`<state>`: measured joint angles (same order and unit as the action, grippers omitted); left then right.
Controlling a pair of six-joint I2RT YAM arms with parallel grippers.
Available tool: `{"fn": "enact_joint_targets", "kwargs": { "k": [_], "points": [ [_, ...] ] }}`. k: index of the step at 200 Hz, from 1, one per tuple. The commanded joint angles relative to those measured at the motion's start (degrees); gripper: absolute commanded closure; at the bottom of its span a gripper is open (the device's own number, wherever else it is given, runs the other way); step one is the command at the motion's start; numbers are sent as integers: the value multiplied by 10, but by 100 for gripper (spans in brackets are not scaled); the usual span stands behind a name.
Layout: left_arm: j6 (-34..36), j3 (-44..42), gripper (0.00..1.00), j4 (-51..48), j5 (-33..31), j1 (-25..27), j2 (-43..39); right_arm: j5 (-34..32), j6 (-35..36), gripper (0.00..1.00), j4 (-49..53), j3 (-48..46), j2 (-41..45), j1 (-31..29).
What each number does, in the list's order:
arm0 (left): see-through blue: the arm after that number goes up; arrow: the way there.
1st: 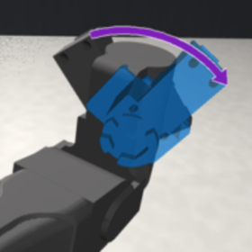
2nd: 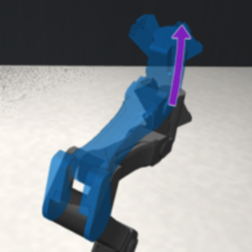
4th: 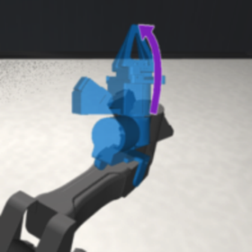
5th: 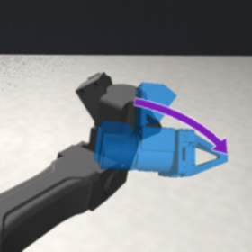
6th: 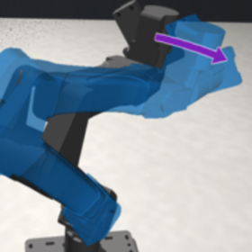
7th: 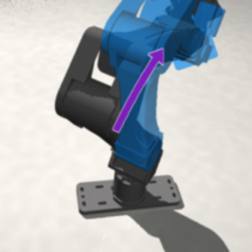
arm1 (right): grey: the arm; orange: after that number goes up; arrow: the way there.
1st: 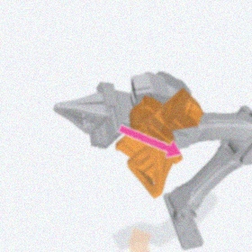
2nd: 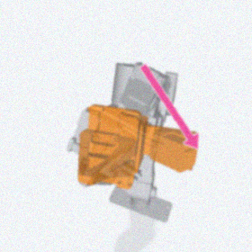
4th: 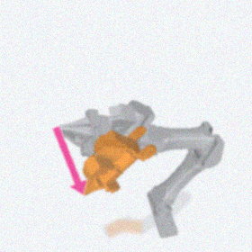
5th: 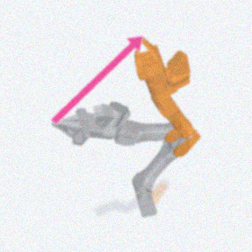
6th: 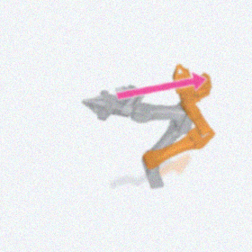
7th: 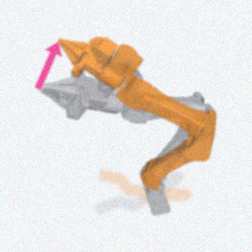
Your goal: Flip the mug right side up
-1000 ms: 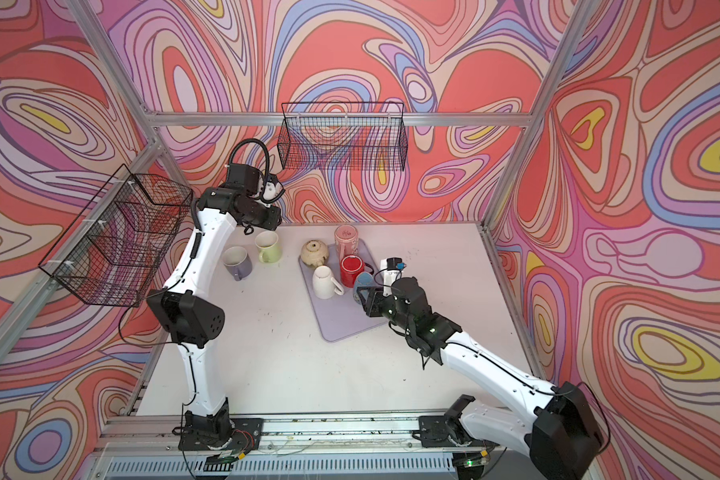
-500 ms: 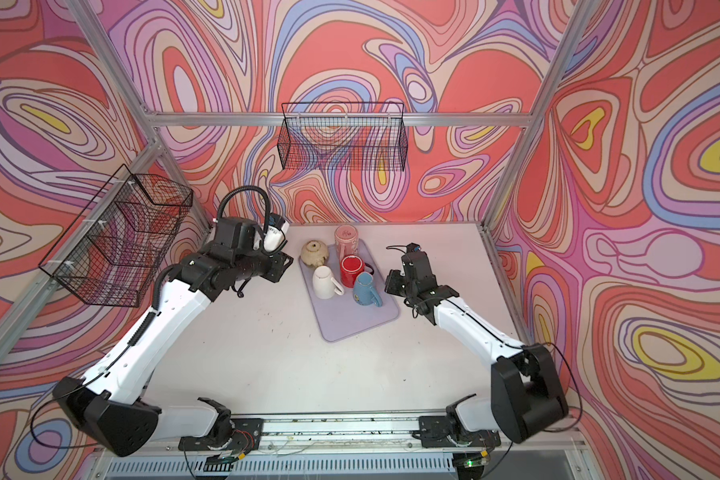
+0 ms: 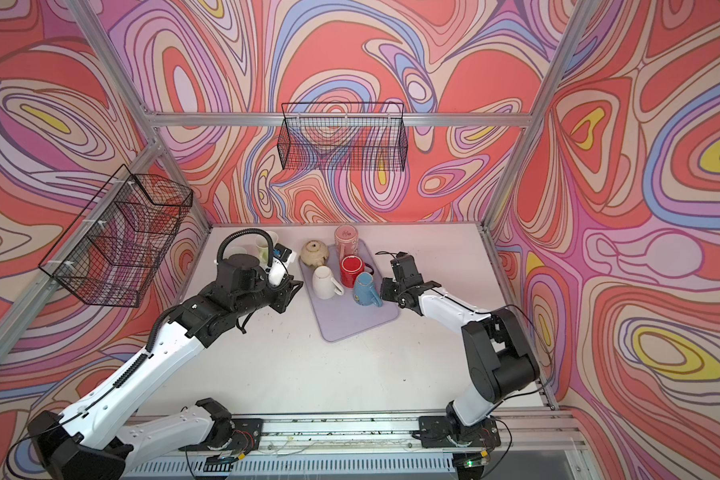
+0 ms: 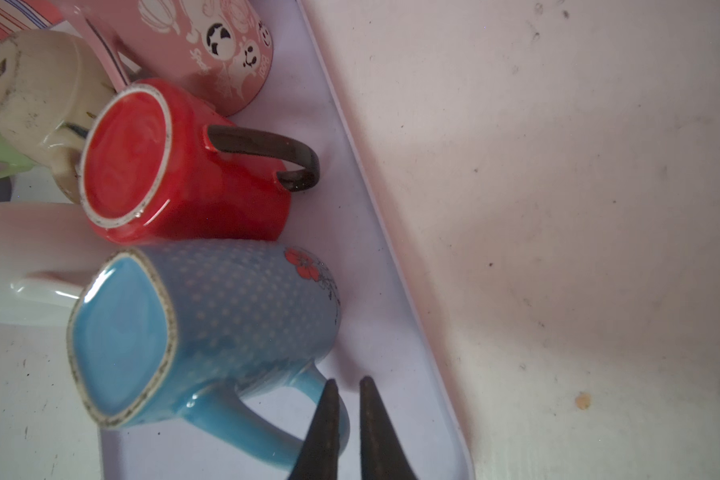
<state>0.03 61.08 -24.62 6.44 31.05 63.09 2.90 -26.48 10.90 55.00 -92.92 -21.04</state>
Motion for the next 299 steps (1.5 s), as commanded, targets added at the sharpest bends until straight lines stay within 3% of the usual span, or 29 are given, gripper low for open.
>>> {"fn": "enact_joint_targets", "kwargs": {
  "k": [1, 51, 128, 165, 199, 233, 255, 299],
  "points": [
    [-10, 4, 65, 15, -2, 0, 5, 4, 2, 88, -31, -18, -17, -3],
    [-16, 6, 65, 14, -7, 0, 11, 0, 4, 88, -52, -30, -28, -54],
    [-22, 4, 65, 15, -18, 1, 28, -14, -85, 86, -88, -59, -11, -128],
    [-49, -11, 65, 24, -108, 58, 68, -30, -92, 84, -70, -85, 43, -128],
    [-134, -42, 56, 86, -199, 136, 110, -52, -62, 81, -8, -89, 106, -102],
    [-164, 35, 49, 45, -250, 201, 214, -49, -33, 61, 25, -108, 173, -39],
    [-174, 86, 48, 14, -250, 210, 277, -45, -26, 54, 30, -125, 216, -5],
    [-210, 132, 44, 14, -219, 213, 359, -53, -17, 50, 39, -138, 244, 14]
  ]
}}
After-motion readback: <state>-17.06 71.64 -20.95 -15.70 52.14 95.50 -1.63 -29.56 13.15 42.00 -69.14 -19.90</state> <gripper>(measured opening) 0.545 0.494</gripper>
